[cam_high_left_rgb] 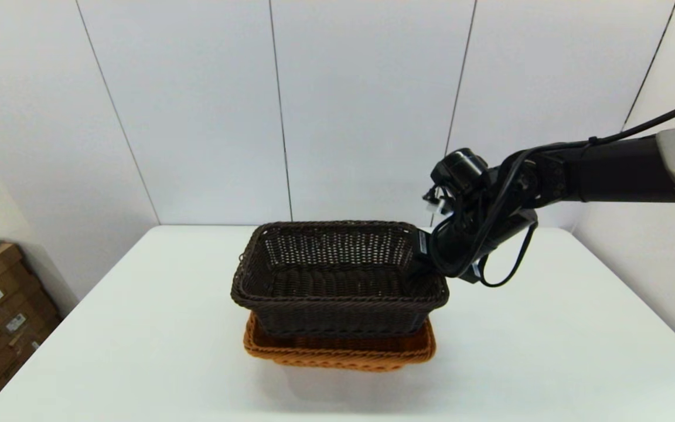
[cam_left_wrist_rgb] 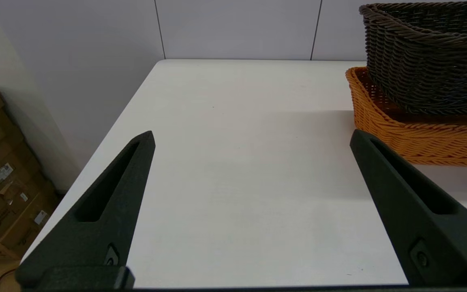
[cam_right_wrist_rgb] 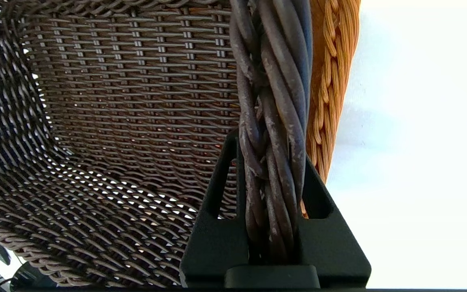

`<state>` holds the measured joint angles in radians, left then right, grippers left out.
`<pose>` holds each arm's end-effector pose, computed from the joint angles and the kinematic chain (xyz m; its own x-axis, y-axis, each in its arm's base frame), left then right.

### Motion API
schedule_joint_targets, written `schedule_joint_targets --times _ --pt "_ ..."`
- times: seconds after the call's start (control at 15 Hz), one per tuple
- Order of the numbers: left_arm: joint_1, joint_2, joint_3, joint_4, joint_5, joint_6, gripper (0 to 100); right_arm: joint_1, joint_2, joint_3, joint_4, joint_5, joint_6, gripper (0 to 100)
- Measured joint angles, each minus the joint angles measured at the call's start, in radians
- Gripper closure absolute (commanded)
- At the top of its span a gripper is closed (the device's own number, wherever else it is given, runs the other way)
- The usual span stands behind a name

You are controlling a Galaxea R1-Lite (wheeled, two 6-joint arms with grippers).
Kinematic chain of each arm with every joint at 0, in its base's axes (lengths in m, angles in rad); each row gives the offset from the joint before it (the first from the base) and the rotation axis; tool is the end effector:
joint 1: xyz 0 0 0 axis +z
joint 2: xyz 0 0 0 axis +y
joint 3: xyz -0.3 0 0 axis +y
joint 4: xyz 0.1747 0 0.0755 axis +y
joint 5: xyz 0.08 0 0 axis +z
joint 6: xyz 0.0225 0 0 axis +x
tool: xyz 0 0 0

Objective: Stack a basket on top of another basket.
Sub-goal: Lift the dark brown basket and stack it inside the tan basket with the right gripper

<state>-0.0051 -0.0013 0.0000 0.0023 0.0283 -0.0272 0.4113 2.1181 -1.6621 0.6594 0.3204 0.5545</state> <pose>-0.0229 0.0008 0.0752 0.9997 0.0232 -0.0010 -0.0232 0.9994 -0.0272 0.3554 0.1627 0.1560 0.2567 0.4556 -0.8524 0.0029 0.8816 0.4720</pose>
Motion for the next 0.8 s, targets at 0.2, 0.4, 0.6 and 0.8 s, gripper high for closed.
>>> schedule_joint_targets --times 0.2,0.4,0.6,0.8 --pt "0.0 0.0 0.0 0.0 0.0 0.0 0 0.0 0.002 0.012 -0.004 -0.002 0.0 100" --pt "0.0 0.0 0.0 0.0 0.0 0.0 0 0.0 0.005 0.024 -0.023 -0.003 0.007 100" --pt "0.0 0.0 0.0 0.0 0.0 0.001 0 0.0 0.006 0.028 -0.036 -0.004 0.02 100" --pt "0.0 0.0 0.0 0.001 0.0 0.0 0 0.001 0.008 0.03 -0.036 -0.012 0.022 100"
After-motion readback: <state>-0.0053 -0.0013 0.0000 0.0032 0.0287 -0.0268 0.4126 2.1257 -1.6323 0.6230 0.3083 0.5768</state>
